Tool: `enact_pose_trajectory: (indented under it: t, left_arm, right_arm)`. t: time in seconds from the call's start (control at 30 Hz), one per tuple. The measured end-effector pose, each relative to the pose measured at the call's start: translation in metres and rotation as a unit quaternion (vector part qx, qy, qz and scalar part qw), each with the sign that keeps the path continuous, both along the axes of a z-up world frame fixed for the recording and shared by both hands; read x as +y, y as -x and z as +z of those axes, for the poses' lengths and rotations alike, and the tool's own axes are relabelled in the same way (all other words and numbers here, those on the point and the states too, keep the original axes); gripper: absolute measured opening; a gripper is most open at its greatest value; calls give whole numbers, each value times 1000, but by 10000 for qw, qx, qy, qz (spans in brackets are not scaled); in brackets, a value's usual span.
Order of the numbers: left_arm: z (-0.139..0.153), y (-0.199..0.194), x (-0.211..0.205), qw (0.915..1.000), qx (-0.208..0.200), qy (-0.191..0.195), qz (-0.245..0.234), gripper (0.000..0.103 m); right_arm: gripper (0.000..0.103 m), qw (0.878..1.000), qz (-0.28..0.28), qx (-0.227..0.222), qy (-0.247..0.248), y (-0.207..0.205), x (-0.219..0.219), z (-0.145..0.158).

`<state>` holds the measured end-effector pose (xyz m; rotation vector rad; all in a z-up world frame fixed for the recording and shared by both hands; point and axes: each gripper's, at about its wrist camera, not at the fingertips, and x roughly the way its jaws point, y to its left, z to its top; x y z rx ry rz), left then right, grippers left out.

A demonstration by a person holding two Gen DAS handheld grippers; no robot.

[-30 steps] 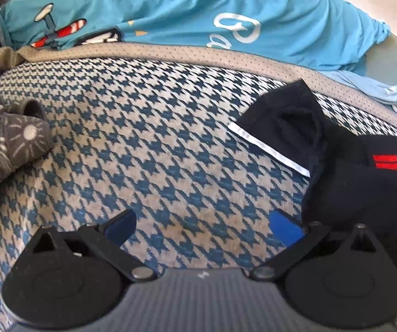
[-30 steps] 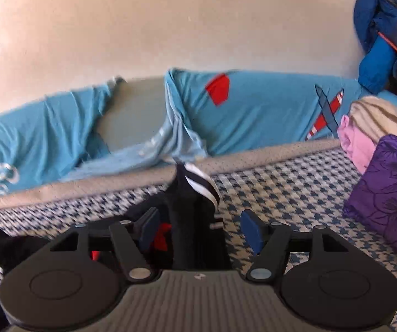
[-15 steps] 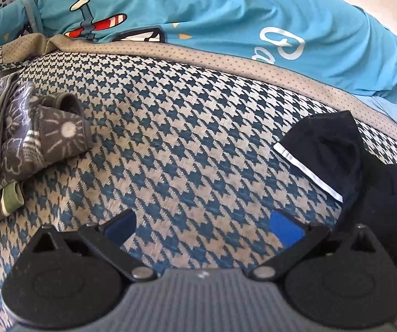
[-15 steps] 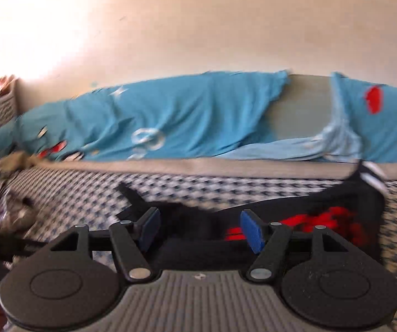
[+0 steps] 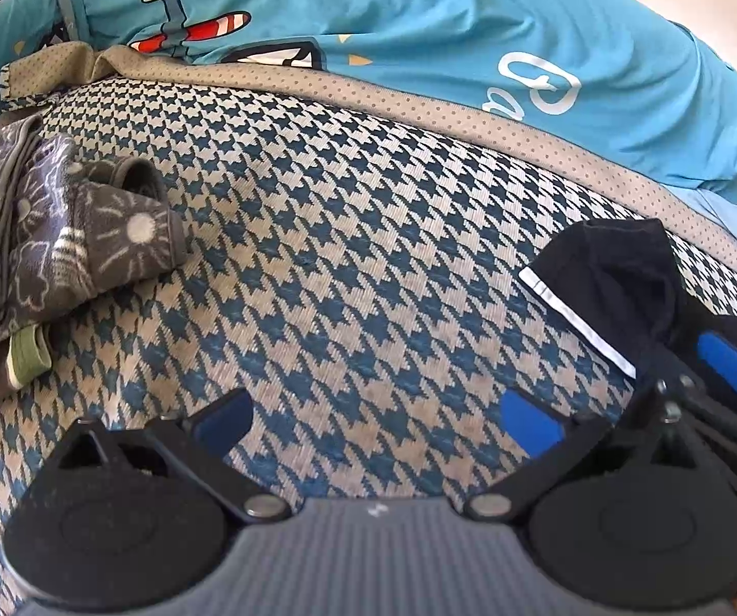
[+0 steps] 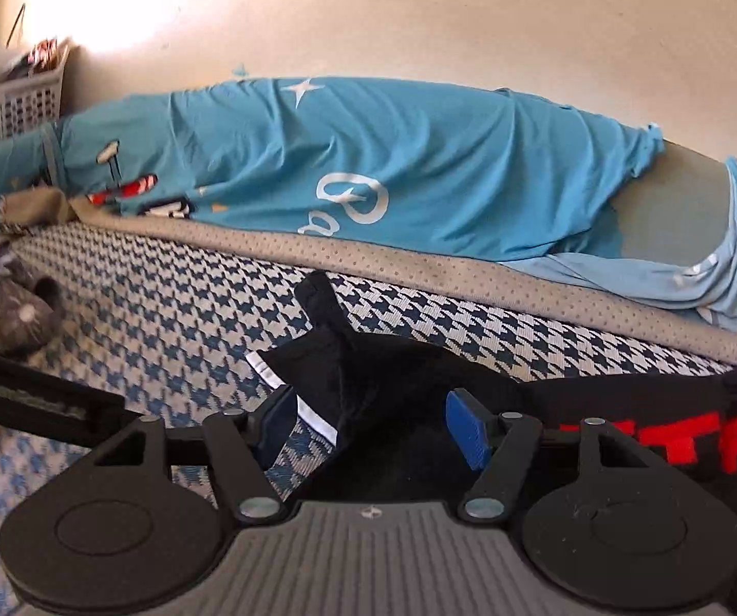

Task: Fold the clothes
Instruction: 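Drag the black garment across the bed toward the left tool with the right gripper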

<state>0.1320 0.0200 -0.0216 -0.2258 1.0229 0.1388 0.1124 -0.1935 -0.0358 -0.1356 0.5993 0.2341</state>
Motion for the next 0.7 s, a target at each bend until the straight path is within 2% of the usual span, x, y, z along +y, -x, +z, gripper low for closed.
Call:
enact_pose_trajectory:
  t: [0.07, 0.1, 0.13, 0.17, 0.3, 0.4, 0.5, 0.7]
  left_arm:
    - [-1, -1, 0, 10000, 28, 3, -14, 103]
    - [-2, -1, 0, 10000, 44, 3, -19, 103]
    - [-3, -1, 0, 10000, 61, 4, -23, 103]
    - [-4, -2, 0, 10000, 75, 5, -26, 103]
    - [-6, -3, 1, 9999, 120, 30, -11, 103]
    - [-7, -2, 1, 9999, 135, 91, -50, 103]
    - [-9, -3, -1, 9994, 131, 287, -139, 103]
    - [-5, 0, -5, 9977, -123, 616, -266, 103]
  right_arm:
    - [38, 10000, -60, 17, 2, -5, 0, -4]
    - [31, 9999, -95, 30, -19, -8, 0, -6]
    - [19, 9999, -124, 32, -22, -8, -1, -8]
    - [13, 9999, -150, 29, -18, -8, -2, -9]
    - [10, 9996, -170, -68, -230, -4, -8, -3]
    - [10, 9963, -136, -112, -847, -1, -22, 15]
    - [10, 9878, 0, -164, -1548, 3, -37, 37]
    - [10, 9675, 409, -339, -2474, 20, -57, 74]
